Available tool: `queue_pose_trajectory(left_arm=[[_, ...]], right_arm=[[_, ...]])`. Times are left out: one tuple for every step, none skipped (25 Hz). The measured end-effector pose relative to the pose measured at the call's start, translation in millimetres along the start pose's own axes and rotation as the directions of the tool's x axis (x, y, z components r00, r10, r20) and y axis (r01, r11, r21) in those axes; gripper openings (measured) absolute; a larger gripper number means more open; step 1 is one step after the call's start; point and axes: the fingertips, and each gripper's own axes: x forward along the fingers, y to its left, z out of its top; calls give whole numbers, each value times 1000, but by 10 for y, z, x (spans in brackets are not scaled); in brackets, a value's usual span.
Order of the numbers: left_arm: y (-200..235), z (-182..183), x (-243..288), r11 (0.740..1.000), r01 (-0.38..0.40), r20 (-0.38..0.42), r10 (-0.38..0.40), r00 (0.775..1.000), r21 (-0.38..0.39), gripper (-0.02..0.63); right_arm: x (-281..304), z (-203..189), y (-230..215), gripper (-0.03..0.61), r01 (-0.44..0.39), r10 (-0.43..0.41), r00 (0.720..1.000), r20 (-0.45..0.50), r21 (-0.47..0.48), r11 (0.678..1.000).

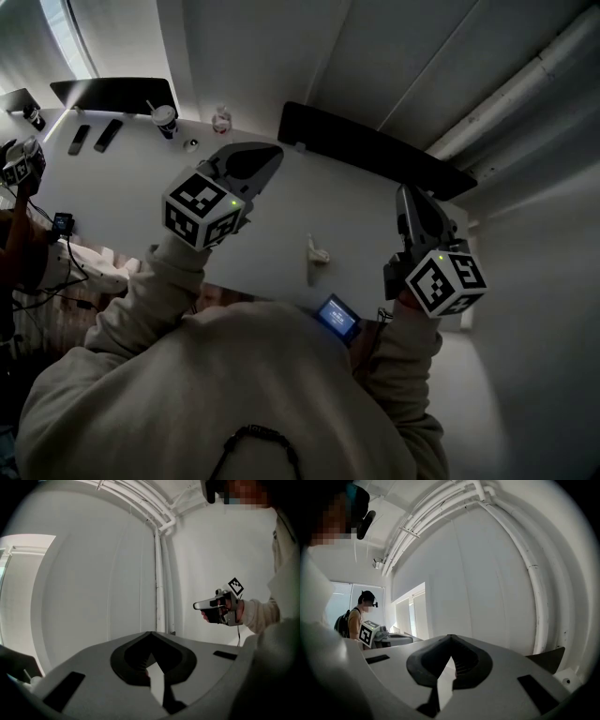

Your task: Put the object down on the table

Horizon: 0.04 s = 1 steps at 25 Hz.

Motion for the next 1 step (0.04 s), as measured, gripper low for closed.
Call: queue_pose_trajectory(left_arm=[[-5, 21, 13, 1000, 2, 6, -2, 1000, 1, -3]], right_arm=[[-10, -14, -13, 18, 3, -3, 1000, -1, 2, 1000]])
